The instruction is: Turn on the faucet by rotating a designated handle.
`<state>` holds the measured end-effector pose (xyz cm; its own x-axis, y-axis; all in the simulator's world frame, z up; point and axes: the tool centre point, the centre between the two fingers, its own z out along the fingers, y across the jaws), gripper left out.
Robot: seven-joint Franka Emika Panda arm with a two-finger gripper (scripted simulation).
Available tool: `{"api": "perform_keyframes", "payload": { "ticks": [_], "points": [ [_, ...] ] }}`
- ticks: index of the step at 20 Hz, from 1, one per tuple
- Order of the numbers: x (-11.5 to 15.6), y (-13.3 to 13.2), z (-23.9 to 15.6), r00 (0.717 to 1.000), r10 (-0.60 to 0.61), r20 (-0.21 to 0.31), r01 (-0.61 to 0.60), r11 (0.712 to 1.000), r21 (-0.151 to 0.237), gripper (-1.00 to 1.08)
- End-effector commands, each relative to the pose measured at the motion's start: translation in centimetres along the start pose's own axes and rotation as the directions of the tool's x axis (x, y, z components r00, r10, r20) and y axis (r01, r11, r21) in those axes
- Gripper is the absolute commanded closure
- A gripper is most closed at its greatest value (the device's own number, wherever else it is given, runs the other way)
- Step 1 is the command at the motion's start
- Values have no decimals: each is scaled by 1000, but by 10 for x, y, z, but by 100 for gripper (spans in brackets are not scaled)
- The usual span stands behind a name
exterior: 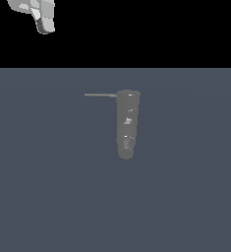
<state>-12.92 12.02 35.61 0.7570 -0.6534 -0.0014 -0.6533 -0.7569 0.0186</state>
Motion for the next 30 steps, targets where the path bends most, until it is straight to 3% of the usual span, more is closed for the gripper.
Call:
{"api": "perform_keyframes", "payload": {
  "ticks": [1, 9, 17, 24, 30],
  "points": [
    [7, -11, 9, 998, 55, 1, -55, 998, 3, 108],
    [32, -43, 36, 975, 221, 5, -221, 975, 7, 108],
    [62, -69, 63, 925, 381, 8, -381, 925, 10, 108],
    [94, -89, 89, 854, 520, 9, -520, 854, 11, 108],
    [128, -102, 112, 767, 641, 10, -641, 767, 11, 108]
  ]
}}
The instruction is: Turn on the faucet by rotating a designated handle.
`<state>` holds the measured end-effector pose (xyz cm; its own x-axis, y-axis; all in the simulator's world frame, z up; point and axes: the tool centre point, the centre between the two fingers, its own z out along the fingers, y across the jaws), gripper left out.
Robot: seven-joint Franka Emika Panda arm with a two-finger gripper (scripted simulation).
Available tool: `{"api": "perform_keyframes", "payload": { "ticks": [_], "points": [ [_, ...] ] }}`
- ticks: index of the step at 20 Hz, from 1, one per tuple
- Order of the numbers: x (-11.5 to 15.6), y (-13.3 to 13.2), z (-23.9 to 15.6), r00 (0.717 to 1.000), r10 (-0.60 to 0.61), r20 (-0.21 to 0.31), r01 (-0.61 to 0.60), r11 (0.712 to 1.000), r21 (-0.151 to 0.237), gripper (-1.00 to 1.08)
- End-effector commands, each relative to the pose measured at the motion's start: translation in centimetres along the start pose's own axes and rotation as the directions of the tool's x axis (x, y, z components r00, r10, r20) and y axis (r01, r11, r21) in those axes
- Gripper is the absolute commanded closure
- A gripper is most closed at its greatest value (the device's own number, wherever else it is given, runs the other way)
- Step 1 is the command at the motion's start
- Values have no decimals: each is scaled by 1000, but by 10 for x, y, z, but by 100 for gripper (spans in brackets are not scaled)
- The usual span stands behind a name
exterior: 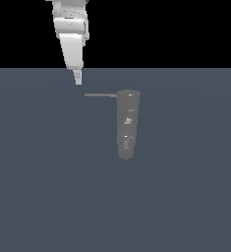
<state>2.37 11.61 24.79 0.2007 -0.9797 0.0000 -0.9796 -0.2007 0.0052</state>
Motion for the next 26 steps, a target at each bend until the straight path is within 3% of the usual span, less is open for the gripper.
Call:
{"api": "perform_keyframes", "payload": {
  "ticks": [1, 14, 26],
  "points": [
    [9, -13, 10, 998, 64, -1, -64, 998, 1, 108],
    [48, -54, 45, 957, 291, 0, -291, 957, 5, 108],
    [51, -55, 46, 953, 302, 2, -302, 953, 5, 108]
  ]
}}
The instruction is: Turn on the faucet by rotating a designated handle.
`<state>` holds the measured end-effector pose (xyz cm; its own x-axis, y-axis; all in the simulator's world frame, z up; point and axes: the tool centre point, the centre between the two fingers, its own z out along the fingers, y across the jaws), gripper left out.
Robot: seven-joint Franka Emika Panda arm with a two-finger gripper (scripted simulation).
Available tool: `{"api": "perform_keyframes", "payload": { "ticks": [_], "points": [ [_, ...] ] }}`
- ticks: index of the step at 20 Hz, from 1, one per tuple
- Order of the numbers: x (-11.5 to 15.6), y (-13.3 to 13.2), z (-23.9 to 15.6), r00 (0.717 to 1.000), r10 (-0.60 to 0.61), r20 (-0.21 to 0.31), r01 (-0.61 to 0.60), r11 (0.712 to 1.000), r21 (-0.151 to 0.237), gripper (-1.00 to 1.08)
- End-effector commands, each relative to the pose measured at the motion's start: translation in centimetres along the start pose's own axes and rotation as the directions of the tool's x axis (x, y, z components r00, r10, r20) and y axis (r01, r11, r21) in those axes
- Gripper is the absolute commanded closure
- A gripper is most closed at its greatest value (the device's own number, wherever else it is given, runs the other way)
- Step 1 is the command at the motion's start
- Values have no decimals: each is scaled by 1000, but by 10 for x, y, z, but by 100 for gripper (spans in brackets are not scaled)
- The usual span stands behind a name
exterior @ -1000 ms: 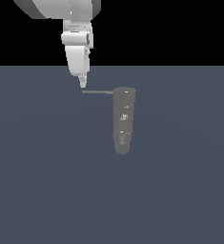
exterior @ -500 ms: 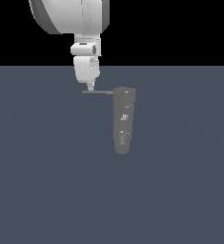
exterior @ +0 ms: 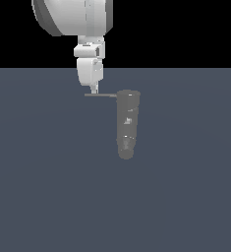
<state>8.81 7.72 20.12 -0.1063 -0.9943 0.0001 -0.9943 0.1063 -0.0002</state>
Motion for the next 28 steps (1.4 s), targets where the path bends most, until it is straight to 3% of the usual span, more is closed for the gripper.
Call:
{"api": "perform_keyframes", "payload": {
  "ticks": [1, 28],
  "points": [
    [0, 0, 0, 1000, -2, 0, 2, 1000, 0, 108],
    [2, 72, 0, 1000, -1, 0, 1, 1000, 0, 108]
  ]
}}
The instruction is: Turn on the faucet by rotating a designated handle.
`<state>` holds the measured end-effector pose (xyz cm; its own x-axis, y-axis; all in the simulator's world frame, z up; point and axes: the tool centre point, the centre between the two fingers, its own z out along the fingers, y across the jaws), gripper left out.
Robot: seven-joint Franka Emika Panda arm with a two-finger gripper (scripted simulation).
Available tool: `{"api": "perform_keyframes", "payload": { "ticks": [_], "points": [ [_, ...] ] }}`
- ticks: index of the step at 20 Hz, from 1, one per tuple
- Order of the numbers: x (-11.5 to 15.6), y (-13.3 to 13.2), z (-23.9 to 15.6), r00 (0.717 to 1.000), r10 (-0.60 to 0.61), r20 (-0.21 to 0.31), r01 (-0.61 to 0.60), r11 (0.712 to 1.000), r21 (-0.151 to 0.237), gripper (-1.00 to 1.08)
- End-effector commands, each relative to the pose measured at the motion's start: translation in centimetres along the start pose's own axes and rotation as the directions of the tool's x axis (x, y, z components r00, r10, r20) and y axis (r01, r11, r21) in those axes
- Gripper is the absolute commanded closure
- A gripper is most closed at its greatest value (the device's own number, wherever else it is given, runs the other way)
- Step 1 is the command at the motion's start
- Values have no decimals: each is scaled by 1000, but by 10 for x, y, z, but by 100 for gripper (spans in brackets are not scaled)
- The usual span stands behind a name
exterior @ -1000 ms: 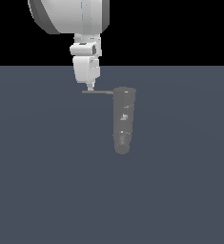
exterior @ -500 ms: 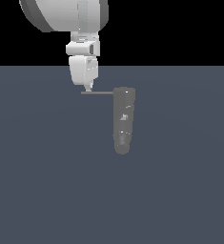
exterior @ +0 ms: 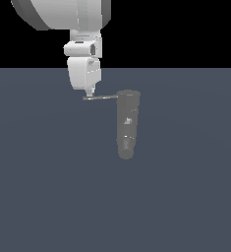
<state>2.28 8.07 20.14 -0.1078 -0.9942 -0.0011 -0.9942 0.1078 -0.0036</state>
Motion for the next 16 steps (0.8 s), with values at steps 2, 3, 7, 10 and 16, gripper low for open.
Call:
{"api": "perform_keyframes", "payload": {
  "ticks": [2, 3, 7, 10, 16],
  "points": [
    [-1, 13, 0, 1000, -3, -1, 3, 1000, -3, 108],
    [-1, 16, 0, 1000, -3, -1, 3, 1000, -3, 108],
    [0, 28, 0, 1000, -3, -1, 3, 1000, -3, 108],
    [0, 38, 0, 1000, -3, -1, 3, 1000, -3, 108],
    [12, 42, 0, 1000, 3, -1, -3, 1000, -1, 108]
  ]
}}
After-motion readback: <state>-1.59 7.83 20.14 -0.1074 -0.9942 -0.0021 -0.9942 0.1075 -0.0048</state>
